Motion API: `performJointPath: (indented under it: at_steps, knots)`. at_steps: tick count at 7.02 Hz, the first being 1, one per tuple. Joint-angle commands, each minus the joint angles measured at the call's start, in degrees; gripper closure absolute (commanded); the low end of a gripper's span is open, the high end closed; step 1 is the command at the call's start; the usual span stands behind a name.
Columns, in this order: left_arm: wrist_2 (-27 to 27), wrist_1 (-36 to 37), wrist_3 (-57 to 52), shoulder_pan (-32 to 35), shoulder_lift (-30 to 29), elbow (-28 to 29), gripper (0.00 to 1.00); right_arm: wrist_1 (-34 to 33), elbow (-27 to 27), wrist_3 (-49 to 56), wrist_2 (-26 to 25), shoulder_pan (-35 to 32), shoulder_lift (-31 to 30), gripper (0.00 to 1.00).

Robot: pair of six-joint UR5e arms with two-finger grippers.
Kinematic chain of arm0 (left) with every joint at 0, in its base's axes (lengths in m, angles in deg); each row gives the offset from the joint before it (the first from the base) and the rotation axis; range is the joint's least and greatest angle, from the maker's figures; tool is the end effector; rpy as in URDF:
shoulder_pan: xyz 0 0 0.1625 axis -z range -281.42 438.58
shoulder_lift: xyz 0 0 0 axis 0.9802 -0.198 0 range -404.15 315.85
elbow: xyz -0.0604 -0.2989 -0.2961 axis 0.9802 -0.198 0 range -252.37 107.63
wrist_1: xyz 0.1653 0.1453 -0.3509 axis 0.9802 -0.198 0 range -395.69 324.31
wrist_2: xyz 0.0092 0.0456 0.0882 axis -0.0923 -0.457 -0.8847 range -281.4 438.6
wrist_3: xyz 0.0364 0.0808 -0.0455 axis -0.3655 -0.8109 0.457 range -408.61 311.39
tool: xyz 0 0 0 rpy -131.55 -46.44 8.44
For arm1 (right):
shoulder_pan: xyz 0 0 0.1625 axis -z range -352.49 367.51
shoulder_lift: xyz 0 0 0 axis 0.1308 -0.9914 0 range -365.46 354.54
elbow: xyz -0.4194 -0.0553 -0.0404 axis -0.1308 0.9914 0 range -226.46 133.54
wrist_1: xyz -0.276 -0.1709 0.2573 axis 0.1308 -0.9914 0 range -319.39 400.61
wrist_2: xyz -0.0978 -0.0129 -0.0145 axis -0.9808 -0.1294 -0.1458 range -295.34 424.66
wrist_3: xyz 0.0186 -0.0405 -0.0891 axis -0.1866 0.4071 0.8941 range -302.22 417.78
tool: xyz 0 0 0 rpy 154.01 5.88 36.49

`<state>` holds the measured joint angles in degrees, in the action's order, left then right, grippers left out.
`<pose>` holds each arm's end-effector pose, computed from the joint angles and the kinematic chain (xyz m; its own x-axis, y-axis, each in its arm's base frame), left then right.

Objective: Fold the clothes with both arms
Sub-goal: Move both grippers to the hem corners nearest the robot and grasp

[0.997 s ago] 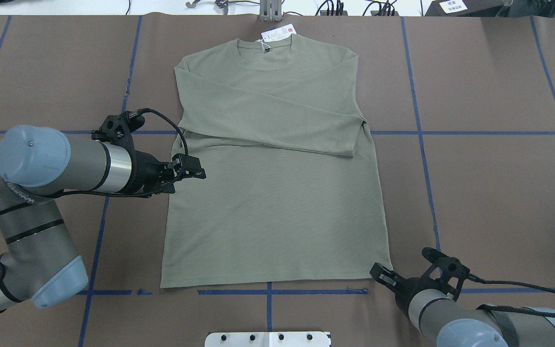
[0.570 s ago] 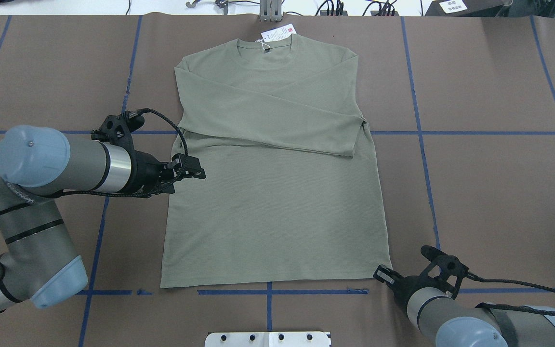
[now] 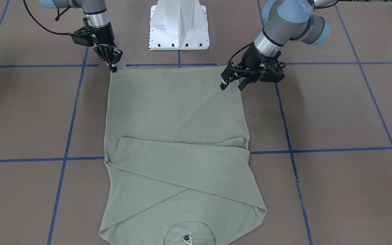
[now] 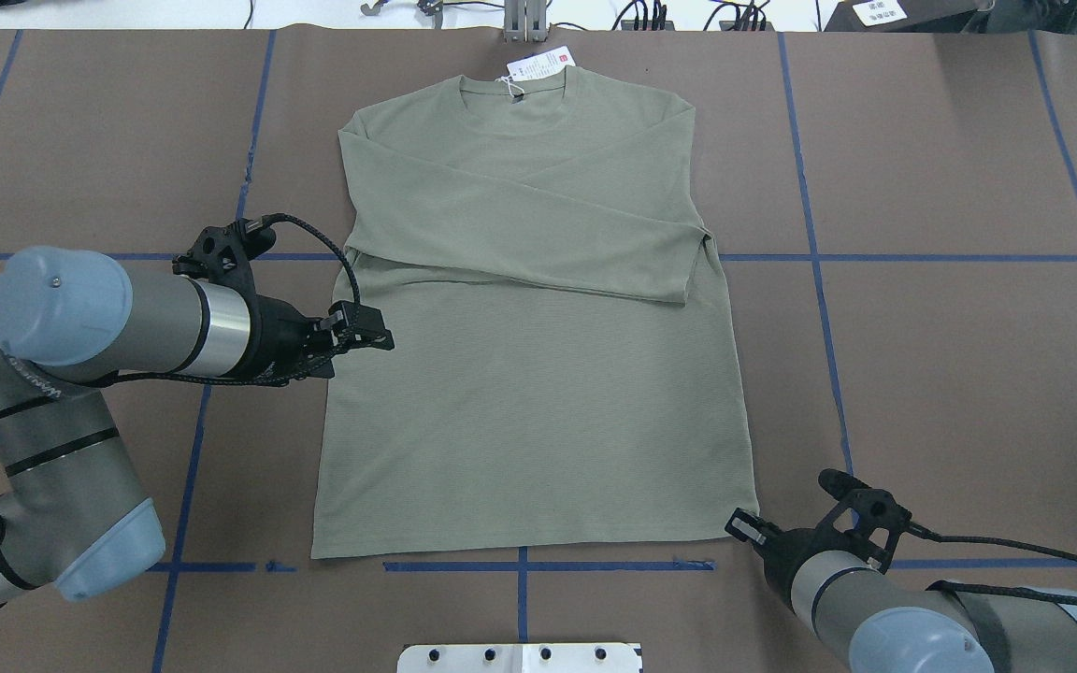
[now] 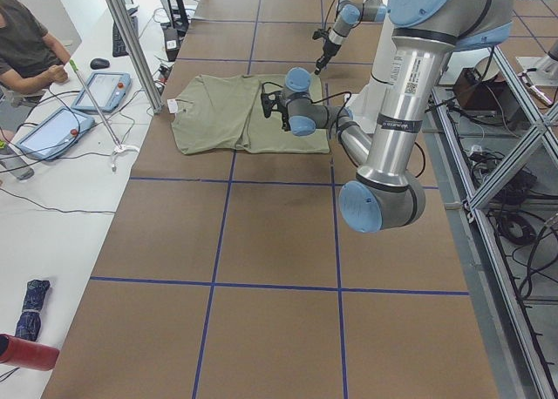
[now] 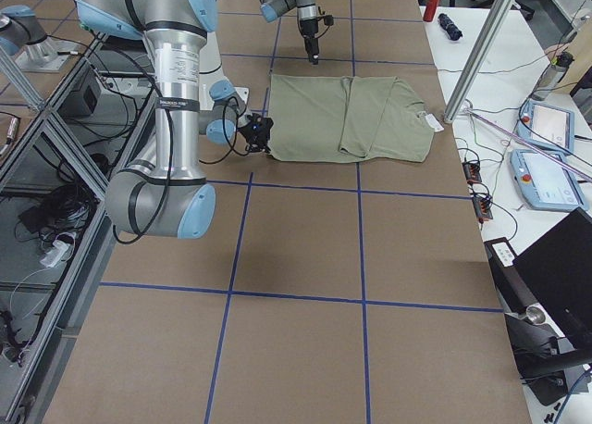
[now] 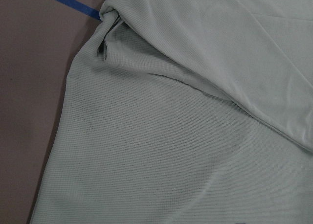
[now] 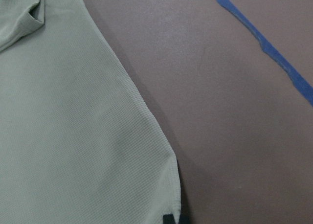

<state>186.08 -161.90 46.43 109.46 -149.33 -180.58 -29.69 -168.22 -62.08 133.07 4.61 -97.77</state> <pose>0.4298 -0.3774 0.2966 0.2762 -0.2628 -0.9245 0.2731 0.9437 -0.1867 -0.4504 -0.1931 0.3795 0.4047 0.4841 0.7758 -0.6072 0.7766 -0.1678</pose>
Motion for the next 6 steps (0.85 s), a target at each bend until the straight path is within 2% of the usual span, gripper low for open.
performJointPath:
  at_steps: [1, 2, 4, 6]
  knots:
    - [-9.26, 2.17, 7.67, -9.12, 2.25, -1.29, 0.13, -0.01, -1.81, -0.02, 0.14, -0.44, -0.33, 1.00]
    - [-12.79, 8.28, 9.26, -13.35, 3.21, -2.95, 0.15, -0.01, -1.99, -0.02, 0.14, -0.44, -0.50, 1.00]
    - [-13.35, 19.72, 9.89, -16.37, 4.27, -7.95, 0.17, -0.01, -2.08, -0.02, 0.14, -0.44, -0.50, 1.00]
    - [-13.35, 20.65, 9.98, -17.87, 6.37, -8.06, 0.23, -0.01, -1.90, -0.02, 0.14, -0.35, -0.24, 1.00]
